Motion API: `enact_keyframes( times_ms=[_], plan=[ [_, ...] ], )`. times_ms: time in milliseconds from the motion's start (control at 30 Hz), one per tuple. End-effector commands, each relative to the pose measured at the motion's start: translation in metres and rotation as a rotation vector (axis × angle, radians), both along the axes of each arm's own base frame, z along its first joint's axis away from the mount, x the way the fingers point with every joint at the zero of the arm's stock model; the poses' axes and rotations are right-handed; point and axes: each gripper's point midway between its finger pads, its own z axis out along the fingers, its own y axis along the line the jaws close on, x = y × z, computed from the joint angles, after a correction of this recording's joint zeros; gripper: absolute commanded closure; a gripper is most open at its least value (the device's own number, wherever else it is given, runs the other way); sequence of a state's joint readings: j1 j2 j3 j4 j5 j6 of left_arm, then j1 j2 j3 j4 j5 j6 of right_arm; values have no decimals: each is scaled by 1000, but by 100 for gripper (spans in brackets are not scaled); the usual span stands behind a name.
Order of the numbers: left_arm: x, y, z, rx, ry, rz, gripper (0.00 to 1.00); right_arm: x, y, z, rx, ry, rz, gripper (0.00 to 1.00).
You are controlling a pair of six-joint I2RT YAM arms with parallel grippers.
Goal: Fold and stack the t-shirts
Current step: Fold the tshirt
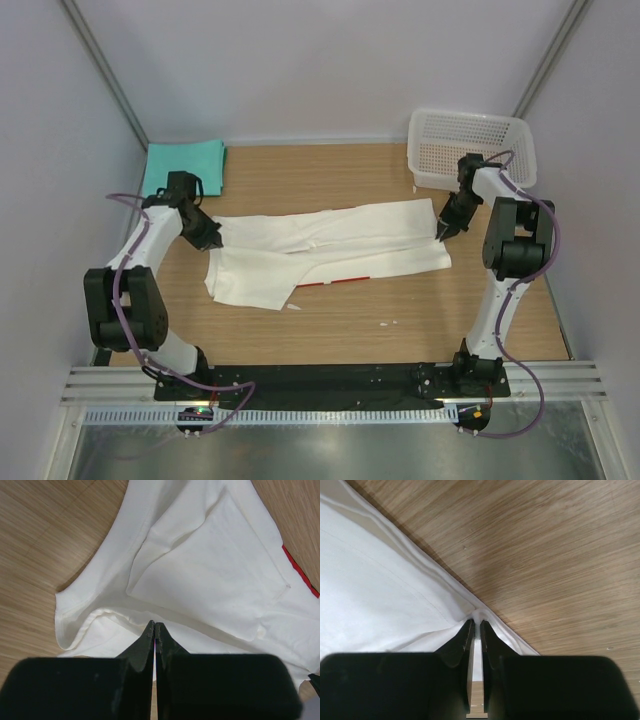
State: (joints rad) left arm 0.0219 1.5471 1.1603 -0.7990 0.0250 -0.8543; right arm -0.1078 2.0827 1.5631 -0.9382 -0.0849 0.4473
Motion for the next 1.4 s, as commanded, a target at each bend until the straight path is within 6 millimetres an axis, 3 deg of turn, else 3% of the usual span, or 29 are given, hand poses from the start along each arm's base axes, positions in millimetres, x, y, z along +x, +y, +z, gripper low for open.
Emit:
enact_keyframes(
  times_ms=[0,33,167,233,300,333,367,433,467,533,567,600,633,667,700,733,800,833,933,1000,1167,1300,1367],
  plan=[
    [20,3,11,2,-68,-18,100,20,-7,9,-18,-77,-8,83],
    [20,2,12,-2,-72,-28,100,19,-5,10,-14,-78,-6,81],
    [20,5,32,34,-157,-57,75,17,-6,33,-26,-119,4,59],
    [13,7,46,56,-195,-72,65,17,-7,59,-59,-172,33,55],
    [4,8,50,71,-192,-84,62,15,-17,74,-152,-198,62,49],
    [-2,8,53,79,-206,-101,61,12,-17,92,-174,-236,72,47],
    [-5,5,55,83,-212,-124,60,9,-7,94,-174,-244,105,46],
    [-14,0,55,81,-222,-161,57,3,16,105,-133,-295,147,45],
    [-17,-17,53,63,-229,-220,56,0,46,108,-90,-313,202,44],
    [-26,-36,51,-7,-225,-276,55,-4,80,110,-40,-347,270,41],
    [-36,-45,44,-39,-207,-289,54,-15,110,108,7,-358,329,39],
    [-42,-50,41,-63,-201,-298,53,-18,127,107,54,-375,351,36],
    [-49,-57,37,-96,-191,-311,53,-15,156,114,163,-439,387,34],
    [-61,-62,32,-114,-184,-315,53,-27,178,103,242,-416,379,33],
    [-67,-63,29,-121,-182,-319,53,-32,199,102,310,-421,396,33],
    [-72,-65,27,-123,-181,-326,53,-45,238,99,412,-428,455,32],
    [-85,-65,17,-117,-158,-333,53,-55,278,96,517,-411,443,32],
    [-88,-63,15,-109,-149,-326,54,-67,311,99,570,-438,499,33],
    [-94,-39,10,3,-94,-247,55,-96,364,99,660,-441,537,34],
    [-99,-18,9,108,-56,-187,53,-110,381,95,663,-445,554,34],
    [-105,7,8,209,-24,-98,44,-148,412,68,701,-366,557,36],
    [-106,8,-12,160,11,-56,44,-161,416,46,616,-324,555,38],
    [-107,7,-23,102,25,-37,49,-166,415,37,583,-311,548,39]
  ],
)
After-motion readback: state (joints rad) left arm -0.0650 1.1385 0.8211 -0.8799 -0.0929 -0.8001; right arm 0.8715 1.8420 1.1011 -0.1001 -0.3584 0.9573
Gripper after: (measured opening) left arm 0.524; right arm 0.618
